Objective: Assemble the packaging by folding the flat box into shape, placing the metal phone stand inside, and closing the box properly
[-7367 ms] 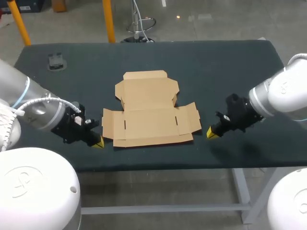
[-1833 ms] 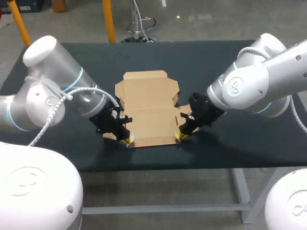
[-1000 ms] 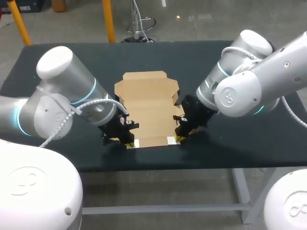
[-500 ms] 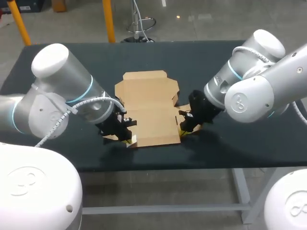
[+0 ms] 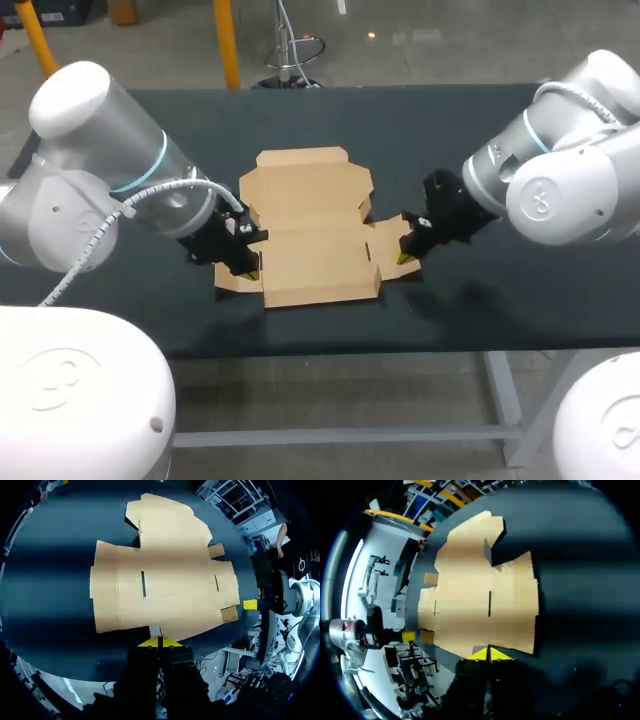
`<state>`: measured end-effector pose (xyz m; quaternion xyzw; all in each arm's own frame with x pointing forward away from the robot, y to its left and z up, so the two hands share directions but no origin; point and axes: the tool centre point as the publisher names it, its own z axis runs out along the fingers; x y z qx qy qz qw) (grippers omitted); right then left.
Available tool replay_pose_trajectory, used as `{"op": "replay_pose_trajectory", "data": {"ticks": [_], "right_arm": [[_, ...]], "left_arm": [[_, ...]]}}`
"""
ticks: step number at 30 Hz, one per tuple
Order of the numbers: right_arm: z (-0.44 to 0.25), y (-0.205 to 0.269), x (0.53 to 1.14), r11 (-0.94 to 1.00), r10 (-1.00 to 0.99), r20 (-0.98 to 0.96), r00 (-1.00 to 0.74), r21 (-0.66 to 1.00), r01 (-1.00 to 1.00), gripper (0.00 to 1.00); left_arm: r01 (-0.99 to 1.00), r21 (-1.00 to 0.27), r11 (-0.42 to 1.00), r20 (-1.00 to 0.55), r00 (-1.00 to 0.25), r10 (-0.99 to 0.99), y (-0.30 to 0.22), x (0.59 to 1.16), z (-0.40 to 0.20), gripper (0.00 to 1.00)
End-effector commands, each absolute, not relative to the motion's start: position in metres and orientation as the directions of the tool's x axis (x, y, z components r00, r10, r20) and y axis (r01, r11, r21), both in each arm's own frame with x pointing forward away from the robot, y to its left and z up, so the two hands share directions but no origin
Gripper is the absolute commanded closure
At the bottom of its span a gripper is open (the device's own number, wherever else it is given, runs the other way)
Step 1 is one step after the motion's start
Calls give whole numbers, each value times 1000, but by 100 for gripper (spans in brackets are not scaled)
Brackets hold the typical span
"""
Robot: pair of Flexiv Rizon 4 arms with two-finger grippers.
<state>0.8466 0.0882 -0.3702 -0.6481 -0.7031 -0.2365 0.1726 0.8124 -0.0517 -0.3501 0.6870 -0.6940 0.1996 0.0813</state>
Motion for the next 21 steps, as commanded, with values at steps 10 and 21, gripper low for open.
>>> {"op": "replay_pose_trajectory", "data": {"ticks": [10,21], "right_arm": [[-337,49,872,51,758,643,-110,109,993,32],[-318,36,905,42,727,675,-122,134,990,0]], "left_arm": [[-984,-179,7,425,-84,-901,-29,822,-315,0],[-981,-192,34,456,-120,-882,-6,851,-293,0]]}}
